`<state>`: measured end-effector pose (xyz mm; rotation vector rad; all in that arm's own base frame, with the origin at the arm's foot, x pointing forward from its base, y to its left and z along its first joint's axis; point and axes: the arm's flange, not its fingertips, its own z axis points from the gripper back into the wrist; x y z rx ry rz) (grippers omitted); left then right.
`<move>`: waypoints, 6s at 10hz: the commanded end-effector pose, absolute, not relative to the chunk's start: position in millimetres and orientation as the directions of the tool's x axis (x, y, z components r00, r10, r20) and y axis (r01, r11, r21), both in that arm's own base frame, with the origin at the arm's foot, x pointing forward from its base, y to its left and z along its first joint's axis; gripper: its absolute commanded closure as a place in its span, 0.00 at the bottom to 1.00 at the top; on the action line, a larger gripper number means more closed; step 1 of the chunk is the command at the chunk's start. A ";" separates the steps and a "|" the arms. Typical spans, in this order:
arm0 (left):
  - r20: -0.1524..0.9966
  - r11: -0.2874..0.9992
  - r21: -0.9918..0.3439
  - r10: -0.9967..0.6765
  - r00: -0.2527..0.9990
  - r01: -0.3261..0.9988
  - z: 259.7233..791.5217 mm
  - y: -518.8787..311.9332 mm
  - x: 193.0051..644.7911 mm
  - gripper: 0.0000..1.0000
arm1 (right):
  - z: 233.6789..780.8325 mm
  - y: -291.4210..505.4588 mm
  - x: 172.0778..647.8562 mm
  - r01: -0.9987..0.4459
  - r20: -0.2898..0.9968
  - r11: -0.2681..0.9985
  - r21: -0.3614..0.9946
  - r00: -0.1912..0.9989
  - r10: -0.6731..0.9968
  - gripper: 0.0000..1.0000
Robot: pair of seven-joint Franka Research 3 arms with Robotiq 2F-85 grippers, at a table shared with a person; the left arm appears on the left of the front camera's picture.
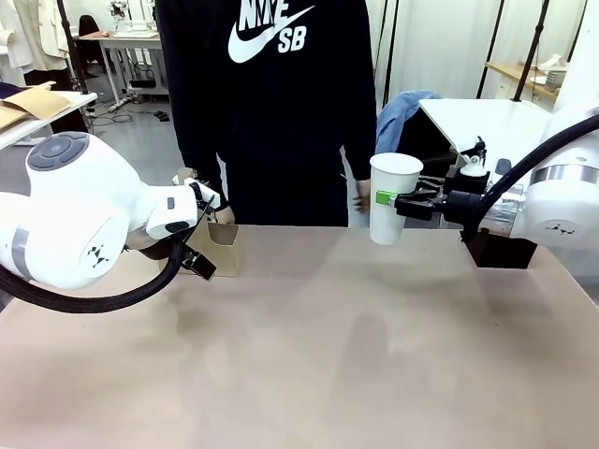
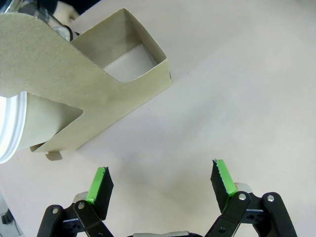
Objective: Pour a drink into a cup and package it in a carrier.
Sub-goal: When a person places the Paper Cup Lid on the 600 ml Paper Cup , lift the 600 ml Paper Cup.
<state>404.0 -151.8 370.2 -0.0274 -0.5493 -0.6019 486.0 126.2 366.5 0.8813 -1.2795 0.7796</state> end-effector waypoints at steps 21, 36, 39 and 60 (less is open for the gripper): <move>0.499 0.828 0.131 -0.530 0.686 0.545 370.4 -151.4 403.8 0.00 | 369.0 128.4 486.5 -0.879 0.992 0.465 0.107 0.127 0.011 0.20; 0.499 0.828 0.131 -0.530 0.686 0.545 370.4 -151.4 403.8 0.00 | 369.0 128.4 486.5 -0.879 0.992 0.465 0.107 0.127 0.011 0.20; 0.499 0.828 0.131 -0.530 0.686 0.545 370.4 -151.4 403.8 0.00 | 369.0 128.4 486.5 -0.879 0.992 0.465 0.107 0.127 0.011 0.20; 0.499 0.828 0.131 -0.530 0.686 0.545 370.4 -151.4 403.8 0.00 | 604.7 84.1 417.8 -0.894 0.998 0.445 0.050 0.055 0.000 0.20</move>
